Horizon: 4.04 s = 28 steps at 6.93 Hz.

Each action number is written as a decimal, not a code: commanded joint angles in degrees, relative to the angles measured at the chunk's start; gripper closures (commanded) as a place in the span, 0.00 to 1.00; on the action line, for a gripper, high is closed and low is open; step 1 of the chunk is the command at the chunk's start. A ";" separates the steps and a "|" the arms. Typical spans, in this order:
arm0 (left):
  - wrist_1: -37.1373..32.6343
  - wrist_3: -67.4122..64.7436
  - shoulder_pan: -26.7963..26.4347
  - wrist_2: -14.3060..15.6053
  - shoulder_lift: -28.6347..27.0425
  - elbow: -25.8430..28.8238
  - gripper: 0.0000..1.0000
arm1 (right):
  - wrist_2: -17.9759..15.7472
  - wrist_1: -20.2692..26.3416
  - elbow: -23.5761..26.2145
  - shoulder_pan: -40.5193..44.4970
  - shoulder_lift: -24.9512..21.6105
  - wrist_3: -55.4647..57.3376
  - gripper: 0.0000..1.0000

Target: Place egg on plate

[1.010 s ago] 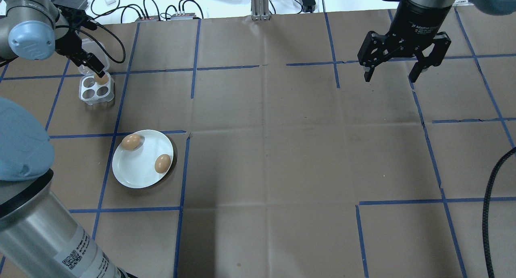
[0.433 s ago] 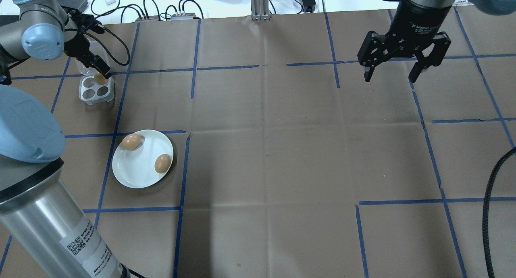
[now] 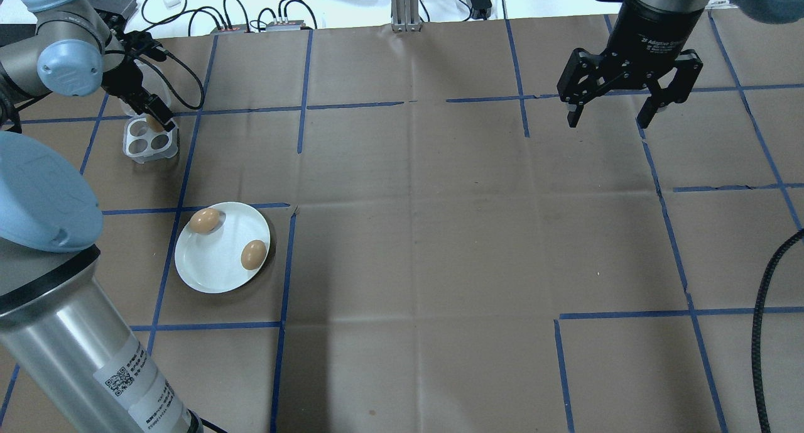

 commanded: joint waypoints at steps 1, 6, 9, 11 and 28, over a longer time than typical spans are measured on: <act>-0.30 -0.11 0.00 1.93 -0.11 0.04 0.20 | 0.04 0.00 0.00 0.00 -0.02 0.00 0.00; -0.21 -0.47 0.00 1.49 -0.46 0.66 0.19 | 0.04 0.00 0.00 0.00 0.06 0.00 0.00; 0.49 -0.56 0.00 0.79 -0.73 1.28 0.17 | 0.04 0.00 0.00 0.00 0.06 0.00 0.00; 0.67 -0.64 0.09 0.27 -0.99 1.36 0.17 | 0.04 0.00 0.00 0.00 0.06 0.00 0.00; -9.61 -30.28 -7.98 -2.27 30.35 -33.03 1.00 | 0.04 0.00 0.00 0.00 0.06 0.00 0.00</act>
